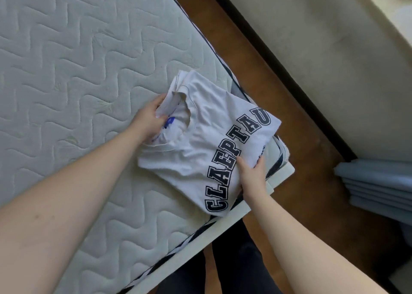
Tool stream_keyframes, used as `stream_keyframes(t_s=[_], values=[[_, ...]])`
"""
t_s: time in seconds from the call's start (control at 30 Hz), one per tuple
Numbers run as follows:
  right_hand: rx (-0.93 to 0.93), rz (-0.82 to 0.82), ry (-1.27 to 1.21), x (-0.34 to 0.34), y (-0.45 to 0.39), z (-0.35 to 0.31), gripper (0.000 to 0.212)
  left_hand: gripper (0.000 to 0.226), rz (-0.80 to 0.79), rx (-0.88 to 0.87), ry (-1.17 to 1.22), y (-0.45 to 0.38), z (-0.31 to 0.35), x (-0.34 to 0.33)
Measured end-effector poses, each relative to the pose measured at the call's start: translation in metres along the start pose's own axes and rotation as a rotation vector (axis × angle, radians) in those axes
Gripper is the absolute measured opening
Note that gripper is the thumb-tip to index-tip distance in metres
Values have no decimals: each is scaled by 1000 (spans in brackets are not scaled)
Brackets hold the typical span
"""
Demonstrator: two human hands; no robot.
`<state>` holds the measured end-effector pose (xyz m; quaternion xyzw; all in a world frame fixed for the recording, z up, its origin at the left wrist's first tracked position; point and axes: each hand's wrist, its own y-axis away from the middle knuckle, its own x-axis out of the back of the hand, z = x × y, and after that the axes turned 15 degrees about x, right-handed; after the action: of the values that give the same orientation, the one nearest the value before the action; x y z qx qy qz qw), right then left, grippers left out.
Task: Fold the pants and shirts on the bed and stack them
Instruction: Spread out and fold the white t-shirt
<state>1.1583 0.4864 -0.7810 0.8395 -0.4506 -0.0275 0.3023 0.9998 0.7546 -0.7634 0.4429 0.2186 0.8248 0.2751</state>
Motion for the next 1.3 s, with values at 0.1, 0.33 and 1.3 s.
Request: stream_keyframes(t_s=[0.1, 0.33, 1.3], values=[[-182, 4, -244, -11, 17, 10, 53, 57, 10, -33, -143, -25, 15, 3], [-363, -17, -399, -31, 30, 29, 41, 58, 63, -71, -182, -44, 29, -6], [293, -613, 835, 49, -120, -48, 36, 63, -68, 705, 610, 160, -105, -157]])
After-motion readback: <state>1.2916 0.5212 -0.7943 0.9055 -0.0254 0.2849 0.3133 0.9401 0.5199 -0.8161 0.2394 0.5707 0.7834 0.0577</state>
